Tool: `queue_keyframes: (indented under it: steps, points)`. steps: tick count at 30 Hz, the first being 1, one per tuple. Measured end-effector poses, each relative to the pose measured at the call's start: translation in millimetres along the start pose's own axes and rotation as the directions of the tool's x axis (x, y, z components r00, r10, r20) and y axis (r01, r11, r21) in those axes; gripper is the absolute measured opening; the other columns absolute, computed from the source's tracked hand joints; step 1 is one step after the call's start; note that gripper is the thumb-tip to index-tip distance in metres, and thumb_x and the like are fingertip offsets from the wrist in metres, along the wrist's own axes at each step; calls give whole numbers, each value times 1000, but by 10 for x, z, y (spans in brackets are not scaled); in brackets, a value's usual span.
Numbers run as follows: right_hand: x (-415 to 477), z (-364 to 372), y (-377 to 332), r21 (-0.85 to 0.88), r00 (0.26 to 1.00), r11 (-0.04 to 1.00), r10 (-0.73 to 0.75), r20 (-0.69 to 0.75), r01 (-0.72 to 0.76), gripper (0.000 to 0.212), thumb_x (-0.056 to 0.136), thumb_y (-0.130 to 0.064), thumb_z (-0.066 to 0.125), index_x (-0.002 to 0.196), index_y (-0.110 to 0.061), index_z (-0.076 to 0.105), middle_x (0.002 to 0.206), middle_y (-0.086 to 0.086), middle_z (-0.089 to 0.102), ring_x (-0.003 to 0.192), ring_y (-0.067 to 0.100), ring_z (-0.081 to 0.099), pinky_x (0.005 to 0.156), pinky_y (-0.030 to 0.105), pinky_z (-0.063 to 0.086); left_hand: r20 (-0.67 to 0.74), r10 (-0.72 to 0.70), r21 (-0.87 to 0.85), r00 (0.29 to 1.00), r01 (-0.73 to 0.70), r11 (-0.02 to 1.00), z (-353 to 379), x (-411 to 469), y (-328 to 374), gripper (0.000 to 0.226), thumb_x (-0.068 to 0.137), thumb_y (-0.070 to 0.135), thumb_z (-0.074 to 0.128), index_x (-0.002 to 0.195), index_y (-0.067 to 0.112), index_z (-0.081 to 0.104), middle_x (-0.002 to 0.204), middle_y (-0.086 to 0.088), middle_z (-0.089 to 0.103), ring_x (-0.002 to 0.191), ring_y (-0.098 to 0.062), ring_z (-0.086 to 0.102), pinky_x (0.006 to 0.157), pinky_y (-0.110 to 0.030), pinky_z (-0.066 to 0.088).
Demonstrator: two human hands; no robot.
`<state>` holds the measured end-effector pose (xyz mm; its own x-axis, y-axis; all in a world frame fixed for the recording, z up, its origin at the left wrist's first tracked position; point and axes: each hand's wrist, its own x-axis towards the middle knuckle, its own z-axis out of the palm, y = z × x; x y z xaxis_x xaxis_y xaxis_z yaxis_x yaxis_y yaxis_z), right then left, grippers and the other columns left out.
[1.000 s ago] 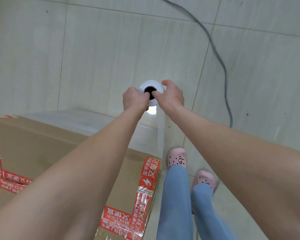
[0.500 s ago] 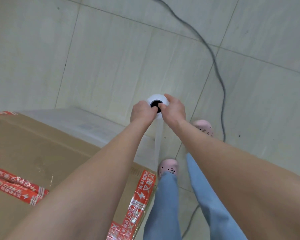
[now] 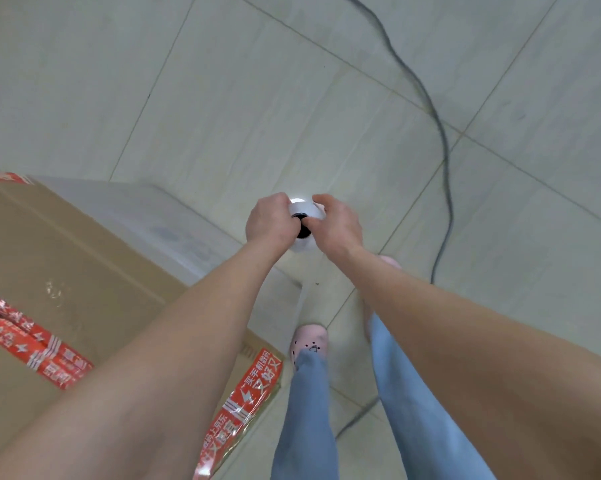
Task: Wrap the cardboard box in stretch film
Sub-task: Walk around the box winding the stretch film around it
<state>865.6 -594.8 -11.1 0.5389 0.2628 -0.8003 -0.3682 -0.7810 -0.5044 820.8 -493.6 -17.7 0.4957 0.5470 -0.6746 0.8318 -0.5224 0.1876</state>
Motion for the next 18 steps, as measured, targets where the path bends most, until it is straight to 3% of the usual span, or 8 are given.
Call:
queue_keyframes:
  steps: [3,7,9,13,15,18]
  points:
    - [-4,46,-52,79,999,996,34,10,-35,58,88,-22,61,142,-18,40,136,5,49,120,23,51,84,26,40,6,-168,-230,986,165,959,-40,-23,-72,5,80,12,55,82,9,58,90,-11,66,77,-31,65,65,-33,50]
    - [43,107,-140,97,992,989,107,71,-113,60,86,-30,62,140,-17,40,129,7,53,100,25,58,81,32,47,110,-355,-452,928,365,814,-66,-18,-133,10,85,15,57,80,8,53,91,-11,66,52,-25,64,52,-26,49]
    - [88,118,-203,58,994,995,72,82,-77,58,87,-26,61,140,-17,40,129,6,53,101,22,54,79,28,43,132,-341,-430,931,364,826,-93,26,-166,11,85,15,58,91,6,55,100,-12,65,63,-27,64,64,-31,56]
    - [142,161,-277,25,994,999,34,105,-37,59,86,-23,60,142,-17,40,130,6,54,104,22,55,77,27,43,27,-106,-159,994,109,981,-202,200,-184,42,83,9,54,124,19,58,119,-6,63,104,-26,59,79,-30,49]
    - [152,188,-286,-5,995,1000,16,98,-15,56,86,-20,58,140,-16,42,127,6,56,94,20,52,74,27,42,31,-37,-61,999,39,997,-237,266,-159,31,79,7,51,102,22,67,100,-5,66,92,-27,60,63,-27,45]
    - [174,199,-326,-57,997,998,-7,81,11,49,86,-16,55,134,-19,48,121,4,59,88,19,50,71,26,41,25,-42,5,999,42,999,-252,301,-174,12,75,6,50,69,16,54,68,-2,53,69,-27,53,46,-24,30]
